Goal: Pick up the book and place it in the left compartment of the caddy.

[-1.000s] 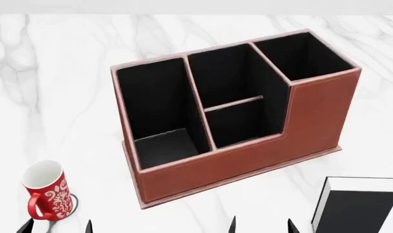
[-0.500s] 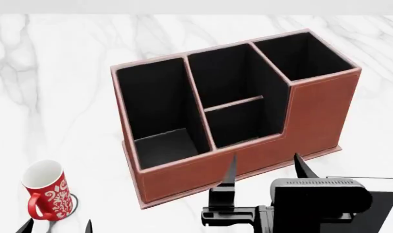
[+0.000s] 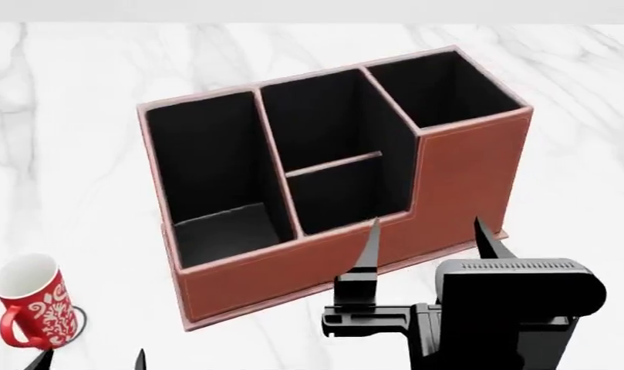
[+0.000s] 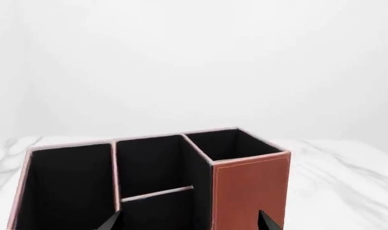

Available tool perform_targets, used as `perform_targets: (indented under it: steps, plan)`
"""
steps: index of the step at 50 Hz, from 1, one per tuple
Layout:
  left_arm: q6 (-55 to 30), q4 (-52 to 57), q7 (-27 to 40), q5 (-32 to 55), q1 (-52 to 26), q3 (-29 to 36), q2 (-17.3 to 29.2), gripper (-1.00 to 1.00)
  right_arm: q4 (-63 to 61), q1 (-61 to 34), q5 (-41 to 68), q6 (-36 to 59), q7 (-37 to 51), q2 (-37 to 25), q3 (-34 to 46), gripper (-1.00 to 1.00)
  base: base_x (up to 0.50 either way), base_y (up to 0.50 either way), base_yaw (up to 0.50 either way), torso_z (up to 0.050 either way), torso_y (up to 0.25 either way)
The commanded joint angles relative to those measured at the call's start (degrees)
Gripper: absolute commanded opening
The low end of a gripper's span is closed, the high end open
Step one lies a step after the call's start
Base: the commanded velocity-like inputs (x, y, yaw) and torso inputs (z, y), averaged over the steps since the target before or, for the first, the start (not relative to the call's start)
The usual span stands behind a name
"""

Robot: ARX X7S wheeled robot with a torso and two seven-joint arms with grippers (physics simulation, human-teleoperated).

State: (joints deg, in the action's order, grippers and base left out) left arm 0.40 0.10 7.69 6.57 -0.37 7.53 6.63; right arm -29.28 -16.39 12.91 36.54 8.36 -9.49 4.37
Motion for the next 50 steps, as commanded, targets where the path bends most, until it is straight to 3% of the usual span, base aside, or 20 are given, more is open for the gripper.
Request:
perform_targets:
  steps: [1,5,50]
  plan:
    - [0.05,-0.07,0.56,0.68,-0.17,0.71,0.43,1.00,0.26,-0.31,0.15,-0.95,0.53,-0.28,-0.04,1.00,0.00,-0.50,0.00,0.000,0.000]
    - [0.09,-0.07,0.76,0.77,-0.12,1.01,0.58,1.00,0.45,-0.34,0.22,-0.95,0.65,-0.43,0.16,1.00,0.00,-0.49,0.00,0.000,0.000]
    - [0.87,-0.45,2.59,2.25,-0.40,2.94,2.23,1.00,0.92,-0.61,0.16,-1.59,3.38,-1.04,2.32,1.00,0.00,0.04,0.00,0.000,0.000]
